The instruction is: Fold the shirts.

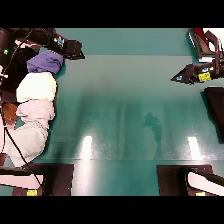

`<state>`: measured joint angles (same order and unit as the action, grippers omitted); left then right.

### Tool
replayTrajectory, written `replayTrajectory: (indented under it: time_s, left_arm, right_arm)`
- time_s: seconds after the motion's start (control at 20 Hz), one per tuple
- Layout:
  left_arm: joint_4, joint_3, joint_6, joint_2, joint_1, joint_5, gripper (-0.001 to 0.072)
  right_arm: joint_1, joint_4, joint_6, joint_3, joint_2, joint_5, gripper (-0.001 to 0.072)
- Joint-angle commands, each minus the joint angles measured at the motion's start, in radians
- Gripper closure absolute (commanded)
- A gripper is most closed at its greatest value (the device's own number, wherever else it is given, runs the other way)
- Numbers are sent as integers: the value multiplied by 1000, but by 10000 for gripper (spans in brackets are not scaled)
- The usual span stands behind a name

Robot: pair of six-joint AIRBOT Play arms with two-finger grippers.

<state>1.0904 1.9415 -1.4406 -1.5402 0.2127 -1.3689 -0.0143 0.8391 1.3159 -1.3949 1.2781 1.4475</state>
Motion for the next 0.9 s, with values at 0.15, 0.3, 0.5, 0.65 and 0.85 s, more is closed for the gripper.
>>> replayTrajectory:
  time_s: [0.15,0.3,0.5,0.65,0.85]
  left_arm:
    - [0,0,0,0,0,0,684]
    - [0,0,0,0,0,0,684]
    - [0,0,0,0,0,0,684]
    - [-14,0,0,0,0,1,684]
    - [151,0,31,-2,0,134,176]
  right_arm:
    - [1,0,1,-1,0,0,698]
    - [1,0,1,-1,0,0,698]
    - [1,0,0,-1,0,0,698]
    - [1,0,0,-1,0,-1,698]
    - [1,0,0,-1,0,-1,698]
